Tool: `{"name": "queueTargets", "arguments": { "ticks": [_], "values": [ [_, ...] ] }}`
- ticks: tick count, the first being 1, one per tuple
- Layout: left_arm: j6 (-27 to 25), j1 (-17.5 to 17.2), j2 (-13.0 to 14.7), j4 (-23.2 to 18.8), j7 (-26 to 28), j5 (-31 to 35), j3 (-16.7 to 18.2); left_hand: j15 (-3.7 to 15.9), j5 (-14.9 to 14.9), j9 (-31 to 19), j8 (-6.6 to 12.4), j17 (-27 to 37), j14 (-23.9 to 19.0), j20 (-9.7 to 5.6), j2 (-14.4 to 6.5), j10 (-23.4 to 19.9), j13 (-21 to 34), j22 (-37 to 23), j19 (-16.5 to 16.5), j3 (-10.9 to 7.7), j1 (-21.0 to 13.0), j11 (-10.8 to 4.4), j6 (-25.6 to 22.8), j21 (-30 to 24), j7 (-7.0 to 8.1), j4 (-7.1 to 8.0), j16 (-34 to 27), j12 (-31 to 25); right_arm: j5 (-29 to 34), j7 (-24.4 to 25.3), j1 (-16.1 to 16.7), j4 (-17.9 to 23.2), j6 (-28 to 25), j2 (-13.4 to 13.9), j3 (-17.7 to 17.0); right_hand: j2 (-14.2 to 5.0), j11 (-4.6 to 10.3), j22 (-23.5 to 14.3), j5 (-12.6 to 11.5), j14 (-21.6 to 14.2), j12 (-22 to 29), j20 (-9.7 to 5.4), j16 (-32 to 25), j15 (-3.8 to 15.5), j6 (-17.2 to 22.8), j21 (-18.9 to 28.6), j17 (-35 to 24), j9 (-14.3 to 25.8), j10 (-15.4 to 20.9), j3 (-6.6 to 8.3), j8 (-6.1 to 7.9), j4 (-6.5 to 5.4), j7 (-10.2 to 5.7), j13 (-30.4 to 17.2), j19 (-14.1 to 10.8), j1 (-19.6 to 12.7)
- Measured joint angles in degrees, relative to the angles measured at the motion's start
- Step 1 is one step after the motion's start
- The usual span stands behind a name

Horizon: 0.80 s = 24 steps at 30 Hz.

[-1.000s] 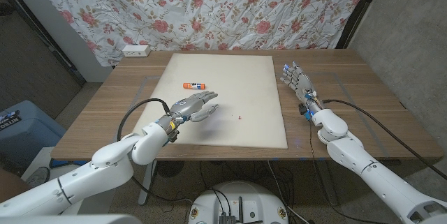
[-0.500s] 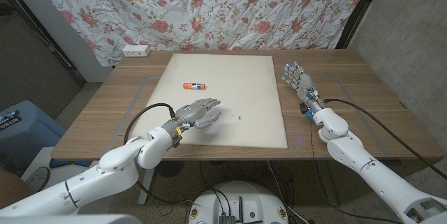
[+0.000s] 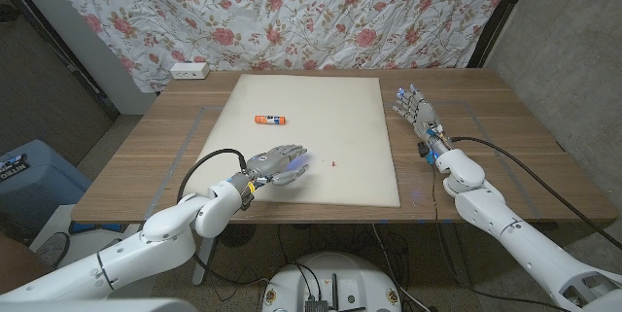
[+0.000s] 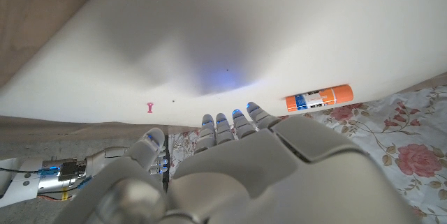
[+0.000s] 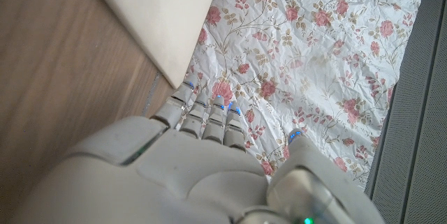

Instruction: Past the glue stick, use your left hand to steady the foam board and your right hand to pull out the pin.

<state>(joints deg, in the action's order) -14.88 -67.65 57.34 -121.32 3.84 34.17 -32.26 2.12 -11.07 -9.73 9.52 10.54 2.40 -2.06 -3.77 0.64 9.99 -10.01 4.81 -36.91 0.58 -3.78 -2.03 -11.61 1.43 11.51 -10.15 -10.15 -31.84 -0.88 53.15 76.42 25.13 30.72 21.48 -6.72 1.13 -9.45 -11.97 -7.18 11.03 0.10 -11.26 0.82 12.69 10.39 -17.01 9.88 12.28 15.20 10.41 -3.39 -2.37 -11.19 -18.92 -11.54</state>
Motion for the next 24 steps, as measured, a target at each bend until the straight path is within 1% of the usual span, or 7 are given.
{"name": "queueTargets", "arguments": {
  "ticks": [4,10,12,15,20,22,24],
  "values": [
    [-0.50,-0.08,-0.27,0.32,-0.03,0.26,-0.54,0.01,0.00,0.00,0.00,0.00,-0.02,0.00,0.00,0.00,0.00,0.00,0.00,0.00,0.00,0.00,0.51,0.00,-0.10,0.00,0.00,0.00,-0.06,-0.06,-0.12,-0.37,0.06,-0.11,0.02,0.00,0.00,0.00,0.00,0.00,0.00,0.00,0.00,0.00,0.32,0.00,0.00,0.00,0.00,0.00,0.00,0.00,0.32,0.00,0.00,0.00],
    [-0.81,-0.11,-0.64,0.75,-0.11,0.45,-1.16,-0.17,0.00,0.00,0.00,0.00,0.17,0.00,0.00,0.31,0.00,0.00,0.00,0.23,0.00,0.31,0.82,0.00,-0.41,0.23,0.00,0.00,-0.07,0.04,-0.28,-0.62,0.06,-0.17,0.04,0.00,0.00,0.00,0.00,0.00,0.00,0.00,0.00,0.00,0.31,0.00,0.27,0.00,0.00,0.00,0.00,0.00,0.31,0.00,0.00,0.00],
    [-0.81,-0.09,-0.74,0.90,-0.12,0.46,-1.32,-0.17,0.00,0.00,0.00,0.00,0.17,0.25,0.00,0.31,0.00,0.00,0.25,0.23,0.00,0.31,0.82,0.00,-0.41,0.23,0.00,0.00,-0.07,0.06,-0.33,-0.65,0.06,-0.17,0.06,0.00,0.00,0.00,0.00,0.00,0.00,0.00,0.00,0.00,0.31,0.00,0.27,0.00,0.00,0.00,0.00,0.00,0.31,0.21,0.00,0.00],
    [-0.82,0.04,-1.01,1.32,-0.15,0.46,-1.72,-0.17,0.00,0.00,0.00,0.00,0.16,0.01,0.00,0.30,0.00,0.00,0.61,0.23,0.00,0.31,1.13,0.00,-0.10,0.23,0.00,0.00,0.07,0.16,-0.41,-0.71,0.06,-0.16,0.08,0.00,0.00,0.00,0.00,0.00,0.00,0.00,0.00,0.00,0.31,0.00,0.27,0.00,0.00,0.00,0.00,0.00,0.31,0.27,0.00,0.00],
    [-0.83,0.34,-1.37,1.88,-0.16,0.48,-2.16,-0.17,0.00,0.00,0.00,-0.01,0.16,0.01,0.00,0.30,0.00,0.01,0.60,0.23,0.00,0.31,1.13,0.00,-0.10,0.23,-0.27,-0.01,0.28,0.21,-0.53,-0.80,-0.03,-0.03,0.13,0.00,0.00,0.00,0.44,0.00,0.00,0.00,0.00,0.00,0.62,0.00,0.27,0.00,0.00,0.00,0.00,0.00,0.63,0.27,0.00,0.00],
    [-0.83,0.52,-1.52,2.15,-0.16,0.48,-2.38,-0.16,0.00,0.00,0.23,-0.01,0.15,0.01,0.00,0.29,0.00,0.02,0.61,0.47,0.00,0.29,1.13,0.00,-0.10,0.00,-0.27,-0.27,0.37,0.21,-0.63,-0.82,-0.14,0.09,0.16,0.01,0.00,0.00,0.45,0.00,0.00,0.00,0.00,0.00,0.62,0.00,0.51,0.00,0.00,0.00,0.00,0.00,0.63,0.27,0.00,0.00],
    [-0.82,0.62,-1.58,2.30,-0.15,0.48,-2.49,0.04,0.00,0.00,0.45,-0.01,-0.05,0.01,0.00,0.08,-0.08,0.02,0.61,0.74,0.00,0.09,0.88,0.00,0.15,0.20,-0.27,-0.27,0.40,0.19,-0.66,-0.85,-0.20,0.13,0.17,0.01,0.00,0.00,0.45,0.00,0.00,0.00,0.00,0.00,0.62,0.00,0.53,0.00,0.00,0.00,0.21,0.00,0.63,0.27,0.00,0.01]
  ]
}}
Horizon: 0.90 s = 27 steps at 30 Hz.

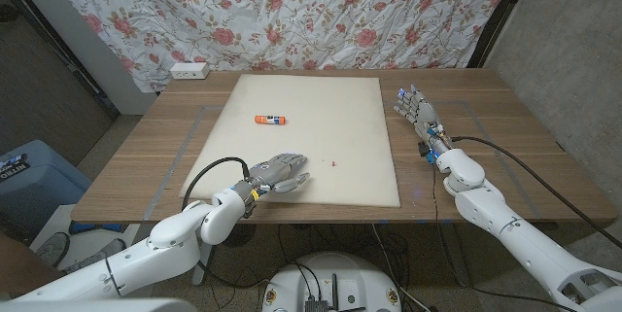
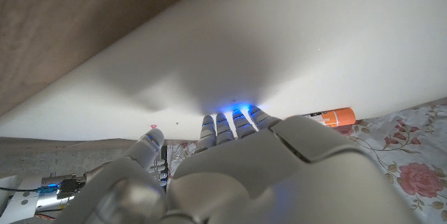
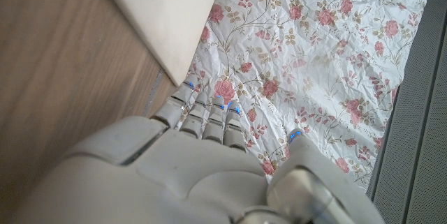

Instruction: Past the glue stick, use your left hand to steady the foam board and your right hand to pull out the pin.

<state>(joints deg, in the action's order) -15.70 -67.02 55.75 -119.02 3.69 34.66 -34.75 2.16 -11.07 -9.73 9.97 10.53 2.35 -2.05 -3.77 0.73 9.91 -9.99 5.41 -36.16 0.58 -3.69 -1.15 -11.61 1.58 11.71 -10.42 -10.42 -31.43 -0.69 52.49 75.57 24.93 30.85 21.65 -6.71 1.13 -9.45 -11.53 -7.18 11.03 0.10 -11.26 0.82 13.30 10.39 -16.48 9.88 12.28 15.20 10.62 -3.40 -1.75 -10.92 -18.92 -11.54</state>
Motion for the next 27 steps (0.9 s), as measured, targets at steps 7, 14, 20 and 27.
{"name": "queueTargets", "arguments": {
  "ticks": [7,14,20,27],
  "values": [
    [0.14,0.23,-0.24,0.42,0.32,-0.01,-0.38,-0.37,0.00,0.01,0.62,-0.16,-1.49,0.00,0.23,-1.90,-0.17,0.01,-0.44,1.39,0.23,-0.85,-1.93,0.00,1.92,0.04,-0.64,-0.84,0.26,-0.22,-0.40,-0.46,-0.13,0.21,0.16,0.82,-0.32,0.00,0.00,-0.21,0.00,0.00,0.00,-0.21,0.00,0.00,0.00,0.00,0.32,0.00,0.00,0.00,0.00,0.00,0.00,0.82],
    [0.12,0.23,-0.24,0.44,0.60,0.03,-0.51,-0.35,0.00,0.00,0.85,-0.23,-3.08,0.18,0.23,-3.91,-0.17,-0.04,-1.31,2.28,0.23,-0.80,-3.38,0.00,1.28,-0.03,-0.66,-1.29,0.94,-0.50,-0.73,-0.71,-0.18,0.46,0.46,0.82,-0.32,0.00,0.00,-0.21,0.00,0.00,0.00,-0.21,0.00,0.00,0.01,0.00,0.32,0.00,0.00,0.00,0.00,-0.01,0.00,0.82],
    [-0.23,0.02,-0.20,0.27,0.81,0.21,-0.54,-0.31,-0.01,-0.02,0.84,-0.29,-4.01,0.21,0.23,-4.62,-0.15,-0.02,-1.88,2.82,0.23,-0.71,-4.33,-0.27,1.38,-0.12,-1.07,-1.33,2.85,-0.36,-0.87,-0.74,0.59,0.93,1.12,0.82,-0.31,0.00,0.00,-0.21,0.00,0.00,0.00,-0.21,0.04,0.00,0.27,0.00,0.31,0.05,0.00,0.05,-0.05,-0.01,0.00,0.82],
    [-0.57,-0.02,-0.17,0.12,0.81,0.42,-0.60,-0.31,-0.41,-0.02,0.88,-0.21,-4.01,-0.01,0.23,-5.08,-0.15,0.00,-2.28,2.89,0.23,-0.71,-4.81,-0.27,1.07,-0.19,-1.07,-1.33,6.06,1.39,-0.49,-0.17,2.38,1.33,1.74,0.82,-0.31,0.00,0.00,-0.53,0.00,0.00,0.00,0.11,0.52,0.00,0.54,0.00,0.31,0.42,0.00,0.41,-0.10,-0.01,0.00,0.82]
  ]
}}
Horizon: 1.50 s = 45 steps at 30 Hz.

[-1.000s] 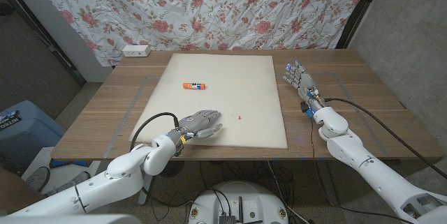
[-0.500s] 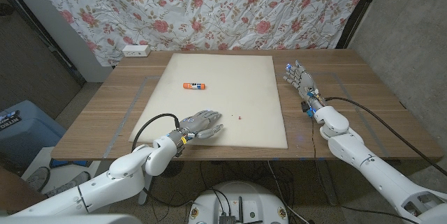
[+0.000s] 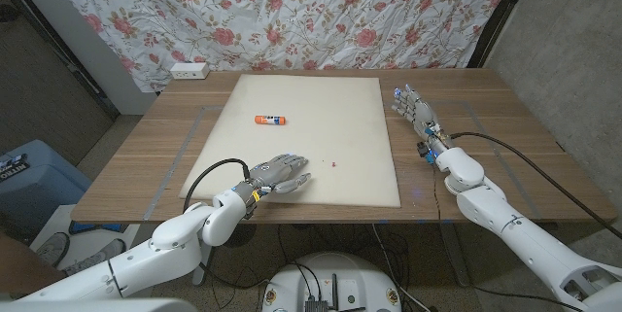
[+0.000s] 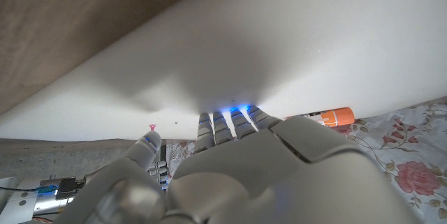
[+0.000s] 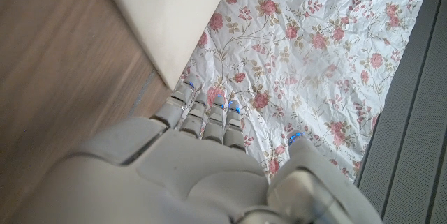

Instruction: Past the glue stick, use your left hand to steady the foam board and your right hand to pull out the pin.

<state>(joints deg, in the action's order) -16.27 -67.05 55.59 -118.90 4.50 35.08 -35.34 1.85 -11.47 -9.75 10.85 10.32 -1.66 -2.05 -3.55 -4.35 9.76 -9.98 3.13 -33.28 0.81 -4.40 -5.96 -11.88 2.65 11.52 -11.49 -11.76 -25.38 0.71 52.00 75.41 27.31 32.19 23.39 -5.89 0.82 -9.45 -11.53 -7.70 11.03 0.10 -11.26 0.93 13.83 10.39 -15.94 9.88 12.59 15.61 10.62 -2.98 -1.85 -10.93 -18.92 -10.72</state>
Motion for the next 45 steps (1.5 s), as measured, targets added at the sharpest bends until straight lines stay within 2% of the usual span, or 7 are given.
{"name": "queueTargets", "arguments": {
  "ticks": [1,15,16,25,33,42,45],
  "values": [
    [-0.06,0.08,-0.01,-0.01,0.00,0.08,-0.10,0.21,0.00,0.00,0.00,0.00,-0.21,0.00,0.00,-0.25,0.00,0.00,0.00,0.00,0.00,0.10,-0.21,0.00,-0.21,0.00,0.00,0.00,2.48,1.33,0.10,0.31,0.84,0.19,0.13,0.00,0.00,0.00,0.00,0.00,0.00,0.00,0.00,0.00,0.22,0.00,0.04,0.00,0.00,0.07,0.00,0.07,-0.01,0.00,0.00,0.00],
    [-0.19,0.63,-0.12,0.16,-0.14,0.39,-0.28,0.38,0.00,0.00,0.00,-0.20,-1.44,0.31,0.00,-1.90,-0.01,-0.03,-0.92,0.24,0.00,0.30,-2.05,-0.22,-0.61,-0.24,-0.05,-0.40,10.66,5.22,1.69,4.53,1.69,3.01,0.82,0.01,0.22,0.00,0.00,0.01,0.00,0.01,0.00,0.00,1.22,0.00,0.79,0.13,-0.23,0.37,0.46,1.33,-0.22,-0.01,0.86,-0.02],
    [-0.19,0.63,-0.12,0.16,-0.16,0.40,-0.28,0.38,0.00,0.00,0.00,-0.20,-1.44,0.31,0.00,-1.90,-0.01,-0.03,-0.92,0.24,0.00,0.30,-2.05,-0.22,-0.61,-0.24,-0.05,-0.40,10.66,5.22,1.78,4.85,1.69,3.20,0.83,0.51,0.22,0.00,0.00,0.01,0.00,0.23,0.00,0.00,1.22,0.00,0.79,0.13,-0.23,0.40,0.46,1.36,-0.22,-0.01,1.07,-0.51],
    [-0.21,0.77,0.02,0.08,-0.48,0.54,-0.30,0.10,0.00,0.03,0.00,-0.21,-1.74,0.08,0.00,-2.20,-0.03,0.09,-1.15,0.24,0.00,0.02,-2.65,-0.21,-0.61,-0.24,-0.04,-0.40,14.89,6.26,3.31,9.36,-0.83,6.14,0.86,1.13,-0.09,0.00,0.18,0.75,-0.23,0.21,0.00,-0.32,1.00,0.00,1.33,0.13,-1.57,0.76,0.17,2.67,-0.44,-0.02,1.87,-1.38],
    [-0.21,0.78,0.31,-0.10,-0.77,0.54,-0.16,0.39,0.00,-0.01,0.23,-0.22,-2.04,0.21,0.00,-2.51,-0.03,0.13,-1.43,0.24,0.00,0.31,-2.88,-0.21,-0.84,-0.24,-0.04,-0.40,18.00,6.92,4.55,13.33,-2.98,8.67,0.86,0.75,-0.30,0.00,0.39,1.16,-0.23,0.21,0.00,-0.73,1.00,0.00,1.58,0.12,-1.77,0.66,0.18,3.72,-0.44,-0.02,1.86,-1.99],
    [-0.24,0.76,0.81,-0.28,-0.99,0.51,0.13,0.19,0.01,-0.01,0.23,-0.21,-2.25,0.33,0.00,-3.03,0.05,0.13,-1.55,0.23,0.00,0.21,-3.37,-0.21,-1.33,-0.24,-0.04,-0.39,23.24,7.74,5.19,16.32,-4.85,10.79,1.20,1.82,-0.30,0.00,0.39,1.16,-0.23,0.21,0.00,-0.73,1.00,0.00,1.85,0.12,-1.76,0.35,0.18,4.20,-0.43,-0.02,1.86,-2.11],
    [-0.15,0.75,0.96,-0.29,-1.02,0.48,0.18,0.19,0.00,0.00,0.23,-0.21,-2.25,0.21,0.00,-3.12,0.05,0.13,-1.83,0.23,0.00,0.31,-3.37,-0.21,-1.33,-0.24,-0.04,-0.39,24.65,7.75,5.29,17.32,-5.34,11.56,1.35,2.15,-0.09,0.04,0.39,1.15,-0.23,0.21,0.00,-0.73,1.00,0.00,2.07,0.12,-1.97,0.71,0.18,4.55,-0.43,-0.02,1.86,-2.44]
  ]
}}
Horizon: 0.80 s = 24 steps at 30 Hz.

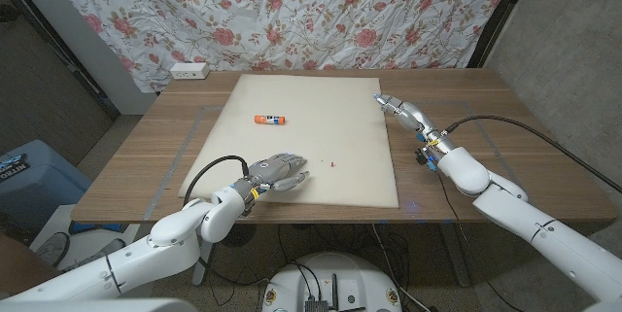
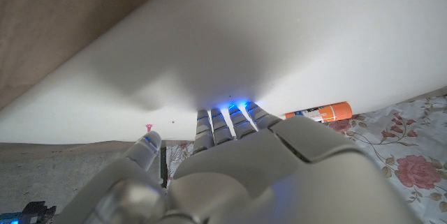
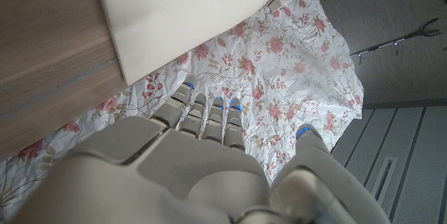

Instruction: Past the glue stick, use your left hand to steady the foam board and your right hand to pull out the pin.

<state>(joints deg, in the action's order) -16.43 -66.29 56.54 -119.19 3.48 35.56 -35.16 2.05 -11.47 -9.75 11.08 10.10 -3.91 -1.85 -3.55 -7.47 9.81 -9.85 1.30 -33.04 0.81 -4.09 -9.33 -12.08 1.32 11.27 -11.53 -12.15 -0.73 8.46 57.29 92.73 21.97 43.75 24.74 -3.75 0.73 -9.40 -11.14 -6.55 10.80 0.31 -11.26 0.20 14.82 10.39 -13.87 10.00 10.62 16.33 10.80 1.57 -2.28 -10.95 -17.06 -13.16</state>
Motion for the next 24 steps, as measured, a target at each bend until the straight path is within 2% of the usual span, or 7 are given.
{"name": "queueTargets", "arguments": {
  "ticks": [3,7,11,14,18,22,24],
  "values": [
    [0.05,0.00,0.09,0.00,-0.07,0.00,0.02,0.06,0.00,0.01,0.00,0.00,-0.06,0.00,0.00,0.00,-0.01,0.00,0.00,0.00,0.00,0.00,0.00,0.00,0.00,0.00,0.00,0.00,1.20,-0.05,0.11,1.10,-0.55,0.74,0.16,0.26,-0.43,0.08,0.00,0.22,0.00,0.00,0.00,0.22,0.00,0.00,0.06,0.00,-0.43,0.34,0.00,0.80,0.00,0.00,0.00,-0.30],
    [0.18,0.08,0.16,0.00,-0.39,0.00,0.03,0.31,0.00,0.02,-0.01,-0.02,-0.31,0.00,0.00,0.01,-0.03,0.00,0.00,0.00,0.00,0.00,0.00,0.00,0.00,0.00,0.33,0.01,2.76,-0.54,0.27,2.74,-1.46,1.76,0.31,-0.33,-0.23,0.08,0.00,0.42,0.00,-0.21,0.00,0.42,-0.01,0.00,0.31,0.00,-0.59,0.91,0.00,1.38,-0.01,0.00,0.21,-1.54],
    [0.33,0.21,0.25,0.00,-0.70,0.00,0.03,0.31,0.00,0.03,-0.01,-0.03,-0.30,0.00,0.00,0.01,0.14,0.00,0.00,0.00,0.00,0.00,0.01,0.00,0.00,0.00,0.33,0.29,4.00,-1.17,0.41,4.25,-2.36,2.70,0.41,-0.50,-0.65,0.08,0.00,0.86,0.00,0.00,0.00,-0.02,-0.41,0.00,0.58,0.00,-1.27,1.15,0.00,2.25,-0.41,0.00,0.42,-2.26],
    [0.37,0.26,0.27,0.01,-0.84,0.00,0.04,0.31,-0.14,0.04,-0.04,-0.03,-0.30,0.00,0.00,0.01,0.22,0.00,0.00,0.00,0.00,0.00,0.01,0.01,0.00,0.00,0.34,0.30,4.91,-1.77,0.45,5.36,-3.04,3.46,0.52,-0.50,-1.12,0.07,0.17,1.67,0.00,-0.31,0.00,-0.38,-0.95,0.00,0.82,0.28,-1.74,1.54,-0.22,3.45,-0.49,-0.12,0.73,-3.31],
    [0.38,0.29,0.24,0.05,-0.97,0.00,0.02,0.31,-0.49,0.03,-0.29,-0.05,-0.30,0.00,0.00,0.01,0.22,0.00,0.01,0.00,0.00,0.00,0.01,0.01,0.01,0.00,0.34,0.45,5.78,-2.44,0.45,6.38,-3.59,4.06,0.68,-0.95,-1.15,0.07,0.34,2.06,-0.23,0.10,0.25,-0.61,-1.64,0.00,1.04,0.28,-2.58,2.06,-0.21,4.75,-0.57,-0.13,1.14,-4.83],
    [0.32,0.30,0.07,0.10,-1.01,0.04,-0.07,0.31,-0.49,-0.01,-0.29,-0.08,-0.29,0.00,0.00,0.02,0.22,0.00,0.01,-0.20,0.00,0.00,0.01,0.01,0.01,-0.20,0.45,0.46,6.77,-3.43,0.28,7.70,-4.34,4.89,0.92,0.18,-1.32,0.07,0.34,2.98,-0.23,0.38,0.25,-0.92,-2.66,0.00,1.24,0.28,-3.58,2.82,-0.21,6.61,-0.47,-0.13,1.89,-7.00],
    [0.30,0.30,0.01,0.12,-1.02,0.06,-0.09,0.31,-0.49,0.00,-0.29,-0.10,-0.29,0.00,0.00,0.02,0.21,0.00,0.01,-0.20,0.00,0.00,0.01,0.02,0.01,-0.20,0.45,0.46,6.98,-3.73,0.20,8.13,-4.49,5.15,0.99,0.05,-1.46,0.07,0.34,3.57,-0.23,0.40,0.25,-1.06,-2.99,0.00,1.38,0.28,-3.72,3.09,-0.21,7.00,-0.49,-0.13,2.06,-7.92]
  ]
}}
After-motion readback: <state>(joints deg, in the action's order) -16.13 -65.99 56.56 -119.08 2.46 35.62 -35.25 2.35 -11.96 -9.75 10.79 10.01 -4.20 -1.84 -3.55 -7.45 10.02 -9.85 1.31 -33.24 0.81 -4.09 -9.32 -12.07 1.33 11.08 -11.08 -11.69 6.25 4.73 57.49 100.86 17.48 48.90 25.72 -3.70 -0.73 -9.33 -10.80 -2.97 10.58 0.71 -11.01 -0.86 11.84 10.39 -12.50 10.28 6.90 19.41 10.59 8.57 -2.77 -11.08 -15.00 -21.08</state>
